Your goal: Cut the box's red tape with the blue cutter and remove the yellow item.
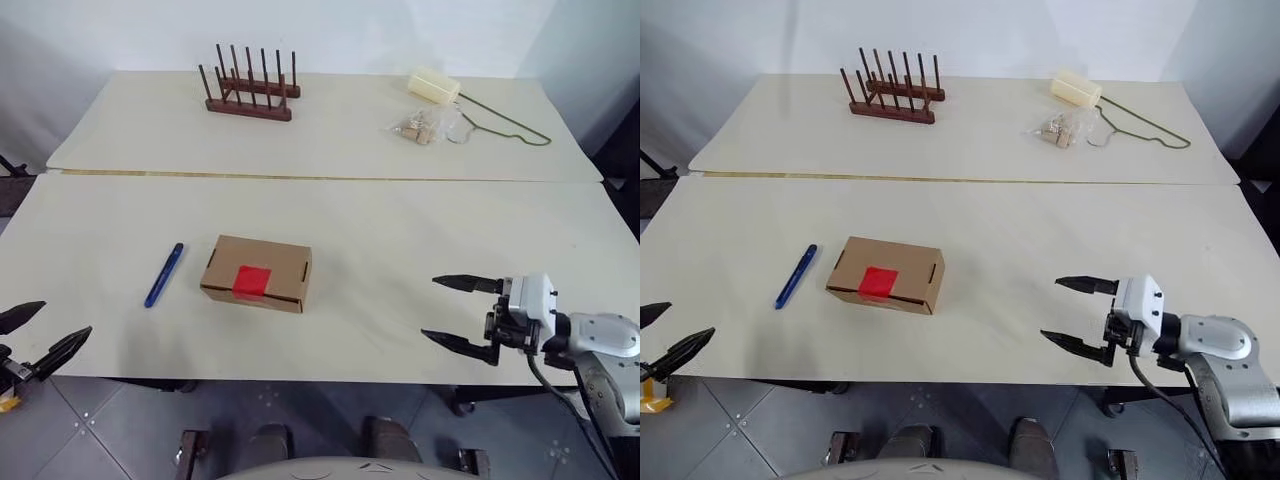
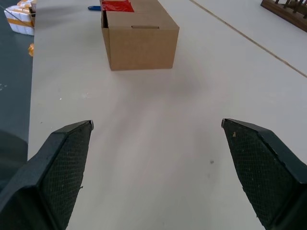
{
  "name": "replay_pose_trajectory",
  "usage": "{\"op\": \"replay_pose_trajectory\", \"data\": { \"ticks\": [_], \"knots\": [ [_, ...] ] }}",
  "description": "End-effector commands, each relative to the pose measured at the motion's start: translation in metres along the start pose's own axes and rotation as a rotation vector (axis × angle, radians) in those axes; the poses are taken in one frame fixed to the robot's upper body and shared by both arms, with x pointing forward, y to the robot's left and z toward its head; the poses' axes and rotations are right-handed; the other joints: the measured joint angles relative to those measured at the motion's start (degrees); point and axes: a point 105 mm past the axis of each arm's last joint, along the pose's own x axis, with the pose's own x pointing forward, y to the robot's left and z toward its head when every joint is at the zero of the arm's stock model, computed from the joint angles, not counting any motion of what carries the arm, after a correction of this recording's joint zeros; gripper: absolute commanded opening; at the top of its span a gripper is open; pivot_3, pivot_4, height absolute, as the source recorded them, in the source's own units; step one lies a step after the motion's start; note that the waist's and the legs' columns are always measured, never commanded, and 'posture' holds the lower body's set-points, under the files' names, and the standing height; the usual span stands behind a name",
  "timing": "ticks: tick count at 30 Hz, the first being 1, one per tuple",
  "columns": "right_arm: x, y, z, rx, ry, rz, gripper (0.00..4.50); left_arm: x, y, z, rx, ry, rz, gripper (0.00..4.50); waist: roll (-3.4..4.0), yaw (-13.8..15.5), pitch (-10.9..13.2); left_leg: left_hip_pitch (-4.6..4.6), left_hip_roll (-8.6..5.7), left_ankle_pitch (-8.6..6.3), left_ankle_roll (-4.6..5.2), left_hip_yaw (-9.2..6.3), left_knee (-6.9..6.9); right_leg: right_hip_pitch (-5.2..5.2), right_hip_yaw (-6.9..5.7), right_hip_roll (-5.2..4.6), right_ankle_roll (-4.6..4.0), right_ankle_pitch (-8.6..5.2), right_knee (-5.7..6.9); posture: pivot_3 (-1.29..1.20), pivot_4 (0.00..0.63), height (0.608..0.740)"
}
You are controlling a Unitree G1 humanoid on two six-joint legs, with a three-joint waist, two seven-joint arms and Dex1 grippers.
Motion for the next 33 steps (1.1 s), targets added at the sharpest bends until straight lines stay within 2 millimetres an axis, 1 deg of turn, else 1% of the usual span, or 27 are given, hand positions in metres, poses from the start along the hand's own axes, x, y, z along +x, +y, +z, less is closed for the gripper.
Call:
{"op": "replay_pose_trajectory", "data": {
  "ticks": [1,3,6,7,9,10,11,12,13,14,16,18,19,20,21,22,23,27,29,31,33],
  "knots": [
    [0.003,-0.004,0.006,-0.021,-0.026,-0.026,4.5,-0.011,0.007,0.003,0.042,0.003,0.042,4.47,0.0,0.0,0.0,0.0,0.01,0.0,-0.01,0.0,0.0,0.0,0.0,0.01,0.0,0.0,0.0,0.0,0.15,0.74],
    [0.009,-0.005,0.007,-0.012,-0.041,-0.027,4.5,-0.015,0.011,0.003,0.008,-0.008,0.072,4.47,-0.02,0.0,0.0,0.01,0.11,-0.04,-0.06,0.01,0.01,0.0,0.0,0.13,-0.05,-0.01,-0.01,0.0,0.15,0.74],
    [0.019,0.002,0.009,0.012,-0.06,0.019,4.5,-0.016,0.004,0.002,-0.014,0.002,0.012,4.47,-0.01,-0.1,0.0,0.05,0.15,-0.04,-0.07,0.04,0.02,0.0,0.01,0.17,-0.09,-0.02,0.02,0.0,0.15,0.74],
    [0.022,0.006,0.011,0.033,-0.068,0.047,4.32,-0.015,0.004,0.003,-0.01,-0.006,0.004,4.5,-0.01,0.0,0.0,0.06,0.15,-0.04,-0.07,0.05,0.02,0.0,0.01,0.16,-0.09,-0.02,0.03,0.0,0.15,0.74],
    [0.027,0.018,0.013,0.075,-0.057,0.127,3.93,-0.014,0.001,0.005,-0.01,-0.022,-0.022,4.08,-0.01,0.0,0.0,0.06,0.16,-0.06,-0.07,0.06,0.02,0.0,0.01,0.17,-0.1,-0.03,0.03,0.0,0.15,0.74],
    [0.029,0.022,0.014,0.08,-0.05,0.156,3.59,-0.011,0.0,0.006,0.004,-0.026,-0.029,3.85,-0.01,0.0,0.0,0.06,0.16,-0.06,-0.07,0.05,0.02,0.0,0.01,0.17,-0.11,-0.03,0.03,0.0,0.15,0.74],
    [0.033,0.026,0.014,0.086,-0.041,0.18,3.2,-0.005,0.0,0.007,0.021,-0.031,-0.034,3.5,-0.01,0.0,0.0,0.06,0.16,-0.06,-0.07,0.06,0.03,0.0,0.01,0.16,-0.11,-0.03,0.03,0.0,0.15,0.74],
    [0.037,0.03,0.015,0.094,-0.035,0.207,2.93,0.004,-0.002,0.011,0.031,-0.042,-0.055,3.28,-0.01,0.2,0.0,0.06,0.16,-0.06,-0.07,0.06,0.04,0.0,0.01,0.16,-0.11,-0.03,0.03,0.0,0.15,0.74],
    [0.04,0.032,0.016,0.101,-0.031,0.223,2.5,0.011,-0.003,0.014,0.038,-0.05,-0.068,2.87,-0.02,0.3,0.0,0.06,0.16,-0.06,-0.06,0.04,0.07,0.01,0.01,0.16,-0.11,-0.02,0.06,0.0,0.15,0.74],
    [0.045,0.037,0.014,0.108,-0.005,0.255,2.21,0.024,-0.007,0.021,0.063,-0.065,-0.094,2.62,-0.02,0.3,0.0,0.06,0.16,-0.06,-0.07,0.04,0.13,0.01,0.01,0.17,-0.11,-0.02,0.05,0.0,0.15,0.74],
    [0.053,0.046,0.008,0.116,0.049,0.319,1.57,0.065,-0.017,0.041,0.139,-0.093,-0.164,2.03,-0.02,1.3,0.0,0.07,0.15,-0.06,-0.06,0.03,0.2,0.03,0.01,0.16,-0.12,-0.02,0.06,0.0,0.15,0.74],
    [0.06,0.048,0.006,0.109,0.059,0.341,0.88,0.096,-0.022,0.058,0.189,-0.112,-0.209,1.42,-0.2,1.7,0.0,0.05,0.13,-0.03,-0.11,-0.07,0.31,0.03,0.0,0.2,-0.16,-0.01,0.09,0.0,0.15,0.74],
    [0.064,0.047,0.004,0.112,0.062,0.333,0.45,0.11,-0.021,0.063,0.204,-0.113,-0.212,1.04,-0.25,1.6,0.0,0.03,0.13,-0.01,-0.13,-0.06,0.31,-0.01,0.0,0.21,-0.2,0.02,0.14,0.0,0.15,0.74],
    [0.069,0.047,0.003,0.101,0.064,0.339,0.16,0.126,-0.022,0.072,0.208,-0.13,-0.227,0.77,-0.3,1.4,-0.1,0.05,0.12,-0.01,-0.13,-0.05,0.31,0.01,0.0,0.21,-0.21,0.04,0.32,0.0,0.15,0.74],
    [0.074,0.047,0.001,0.095,0.067,0.341,0.0,0.141,-0.023,0.08,0.222,-0.133,-0.238,0.46,-0.31,1.4,-0.1,0.05,0.13,-0.01,-0.13,0.0,0.32,-0.05,-0.01,0.21,-0.21,0.04,0.43,0.0,0.15,0.74],
    [0.077,0.047,0.0,0.095,0.069,0.346,0.0,0.154,-0.024,0.086,0.248,-0.129,-0.247,0.17,-0.33,1.3,-0.1,0.1,0.12,-0.01,-0.13,0.08,0.35,-0.09,-0.04,0.21,-0.21,0.04,0.53,0.0,0.15,0.74],
    [0.08,0.047,0.0,0.093,0.066,0.353,0.0,0.165,-0.026,0.093,0.266,-0.135,-0.264,0.03,-0.33,0.8,-0.1,0.11,0.13,-0.01,-0.13,0.16,0.34,-0.15,-0.09,0.21,-0.21,0.04,0.57,0.0,0.15,0.74],
    [0.09,0.045,-0.002,0.1,0.052,0.348,0.0,0.202,-0.029,0.111,0.329,-0.123,-0.288,0.03,-0.36,-0.3,-0.1,0.15,0.15,-0.05,-0.08,0.57,0.31,-0.39,-0.21,0.14,-0.2,0.04,0.67,0.0,0.15,0.74],
    [0.094,0.048,-0.002,0.144,0.041,0.366,0.0,0.218,-0.036,0.116,0.366,-0.107,-0.326,0.03,-0.4,-0.4,0.0,0.14,0.16,-0.06,-0.07,0.63,0.34,-0.42,-0.31,0.12,-0.2,0.05,0.7,0.0,0.15,0.74],
    [0.098,0.053,0.0,0.19,0.025,0.402,0.0,0.229,-0.05,0.109,0.413,-0.057,-0.419,0.03,-0.41,-0.5,0.0,0.13,0.18,-0.06,-0.07,0.64,0.37,-0.44,-0.33,0.12,-0.19,0.05,0.73,0.0,0.15,0.74],
    [0.102,0.058,0.002,0.226,0.008,0.436,0.0,0.233,-0.058,0.102,0.43,-0.018,-0.486,0.03,-0.4,-0.7,0.0,0.13,0.19,-0.06,-0.07,0.67,0.37,-0.45,-0.33,0.12,-0.19,0.05,0.73,0.0,0.15,0.74]
  ]
}}
